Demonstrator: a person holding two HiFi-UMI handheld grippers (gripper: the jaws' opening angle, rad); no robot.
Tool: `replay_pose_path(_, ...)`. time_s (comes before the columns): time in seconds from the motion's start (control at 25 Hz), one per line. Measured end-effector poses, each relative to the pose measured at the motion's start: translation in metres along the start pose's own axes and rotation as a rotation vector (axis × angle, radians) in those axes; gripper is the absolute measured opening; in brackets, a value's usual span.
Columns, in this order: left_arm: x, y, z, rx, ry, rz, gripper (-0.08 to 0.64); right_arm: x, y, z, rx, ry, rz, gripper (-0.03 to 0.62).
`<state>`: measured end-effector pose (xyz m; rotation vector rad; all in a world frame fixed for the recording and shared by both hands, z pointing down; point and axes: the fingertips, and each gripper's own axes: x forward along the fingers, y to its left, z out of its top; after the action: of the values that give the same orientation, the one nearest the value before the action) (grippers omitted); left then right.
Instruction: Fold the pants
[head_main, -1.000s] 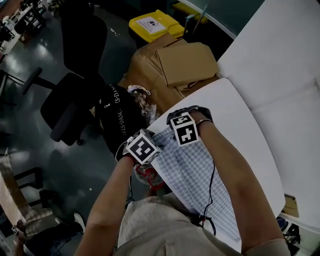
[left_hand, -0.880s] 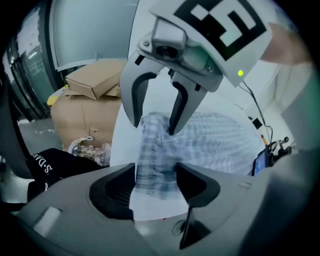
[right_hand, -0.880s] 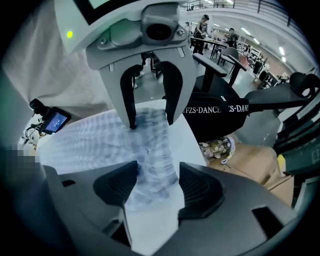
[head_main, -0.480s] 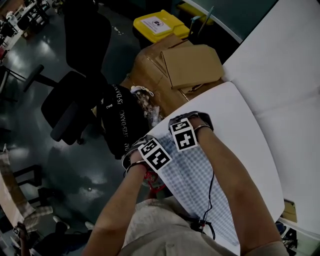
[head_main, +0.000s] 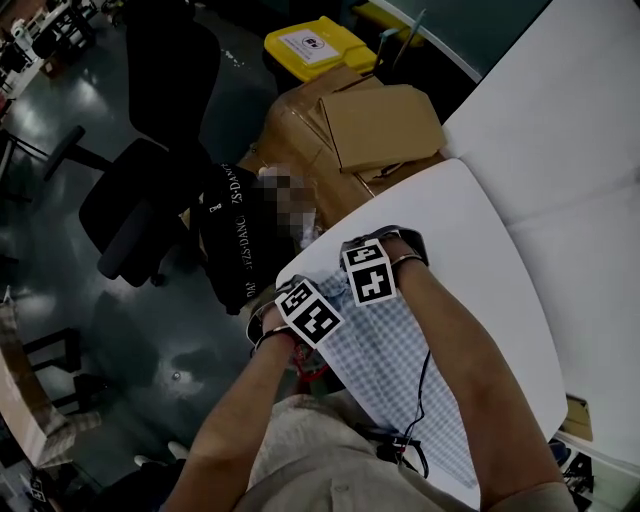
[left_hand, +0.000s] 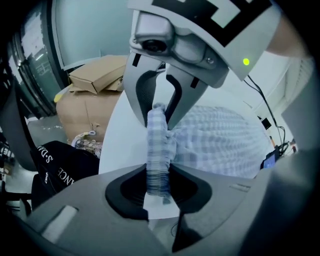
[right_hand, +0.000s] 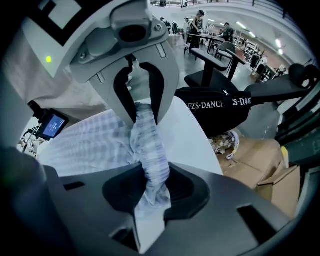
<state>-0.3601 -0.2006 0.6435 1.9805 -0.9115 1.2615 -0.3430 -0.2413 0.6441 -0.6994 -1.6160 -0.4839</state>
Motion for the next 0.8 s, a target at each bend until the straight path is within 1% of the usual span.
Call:
replay_pose_path(0.2,-0.007,-0.003,0.004,-0.008,-0.007,-0.002,0.103,-0.008,0.0,-0.001,-0.001,-0.05,-0.109,0.106)
replay_pose_path(0.32,-0.026,-0.007,0.016,-0.015,-0.028,-0.013,0.104,-0.025,-0.001,-0.001,0.009,-0.087,-0.172,0.106)
replay_pose_path(0.44,-0.046,-0.019,0.027,0.0,-0.033,-0.02,0.103,-0.047,0.009,-0.004,0.015,-0.118,-0.237,0.106)
replay_pose_path(0.64,-0.071,-0.059,0.045,0.072,-0.048,0.023,0.104,-0.084,0.043,-0.013,-0.005,-0.148,-0.37,0.106)
replay_pose_path(0.8,-0.082,-0.106,0.058,0.107,-0.068,0.042,0.104,-0.105,0.085,-0.026,-0.007,-0.161,-0.444,0.106)
